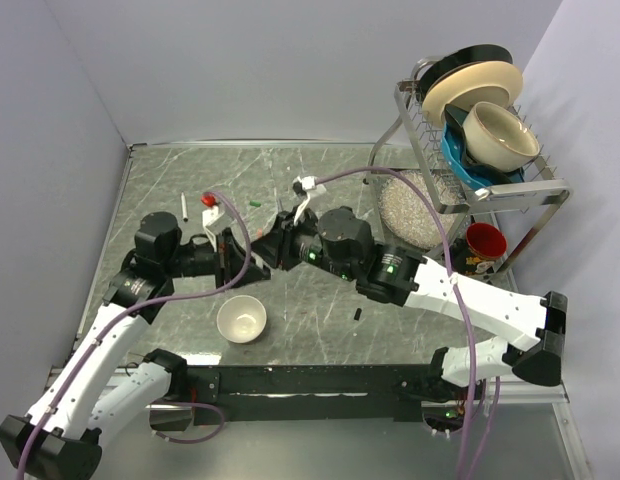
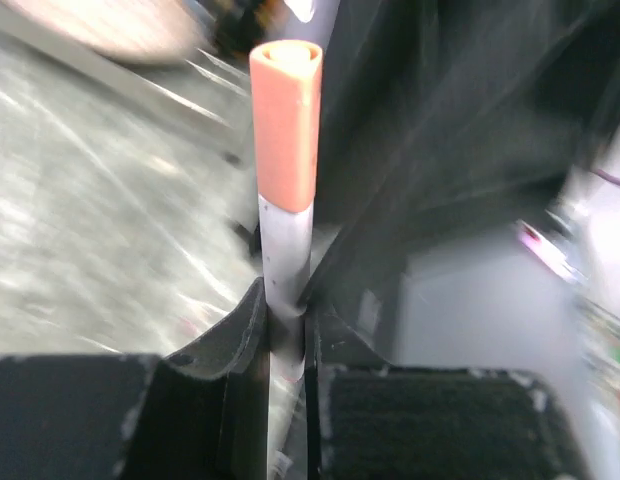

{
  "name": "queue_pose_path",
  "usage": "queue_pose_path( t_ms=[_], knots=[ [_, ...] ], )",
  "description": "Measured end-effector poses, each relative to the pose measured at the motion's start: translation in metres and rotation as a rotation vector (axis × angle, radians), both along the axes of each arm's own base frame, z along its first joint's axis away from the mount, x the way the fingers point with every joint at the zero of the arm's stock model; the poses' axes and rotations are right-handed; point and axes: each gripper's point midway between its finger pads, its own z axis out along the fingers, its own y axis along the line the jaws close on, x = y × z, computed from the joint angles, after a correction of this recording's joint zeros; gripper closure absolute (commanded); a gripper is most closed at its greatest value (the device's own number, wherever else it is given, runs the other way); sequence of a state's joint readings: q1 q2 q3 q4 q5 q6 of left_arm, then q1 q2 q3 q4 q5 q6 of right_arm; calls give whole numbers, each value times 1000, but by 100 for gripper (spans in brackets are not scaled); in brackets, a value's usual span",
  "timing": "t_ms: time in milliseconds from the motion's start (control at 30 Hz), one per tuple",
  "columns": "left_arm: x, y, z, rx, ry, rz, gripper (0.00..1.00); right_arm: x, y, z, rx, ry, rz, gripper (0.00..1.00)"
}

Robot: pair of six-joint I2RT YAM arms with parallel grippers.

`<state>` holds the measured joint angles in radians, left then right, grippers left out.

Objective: Insert the pens into the pen caps

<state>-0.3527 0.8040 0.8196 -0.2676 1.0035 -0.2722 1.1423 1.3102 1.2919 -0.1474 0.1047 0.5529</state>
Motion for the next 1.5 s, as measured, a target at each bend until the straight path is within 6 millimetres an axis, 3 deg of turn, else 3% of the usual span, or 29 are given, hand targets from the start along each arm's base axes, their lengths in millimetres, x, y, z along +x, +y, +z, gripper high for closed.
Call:
queue_pose_path(
  t_ms=[33, 67, 167, 300, 433, 633, 733, 833, 967, 1167, 1333, 1500],
  knots=[
    [8, 2, 5, -7, -37, 34, 99, -5, -1, -8, -27, 20, 5, 45],
    [11, 4, 5, -6, -44, 55, 99, -4, -4, -13, -45, 30, -23, 33],
    [26, 8, 14, -15, -98, 123, 99, -9, -9, -23, -82, 69, -25, 24],
    [34, 9, 20, -25, -137, 157, 99, -14, -14, -31, -121, 88, -22, 22],
    [40, 11, 22, -27, -146, 191, 99, -11, -27, -23, -111, 78, -62, 21],
    [68, 18, 10, -14, -25, 356, 99, -13, -66, -16, -74, 53, -136, 19],
    [88, 15, -13, 8, 115, 418, 99, -15, -85, -26, -83, 50, -169, 19],
    [101, 7, -56, 59, 283, 461, 99, -14, -96, -33, -94, 45, -201, 19],
    [105, -4, -126, 155, 538, 516, 99, -11, -108, -37, -110, 37, -240, 19],
    [109, -15, -184, 257, 728, 587, 98, -11, -124, -29, -76, 14, -276, 20],
    [113, -23, -221, 343, 823, 626, 93, -9, -130, -31, -79, 4, -295, 20],
    [121, -27, -236, 393, 848, 667, 87, -7, -129, -33, -94, -2, -301, 20]
  ],
)
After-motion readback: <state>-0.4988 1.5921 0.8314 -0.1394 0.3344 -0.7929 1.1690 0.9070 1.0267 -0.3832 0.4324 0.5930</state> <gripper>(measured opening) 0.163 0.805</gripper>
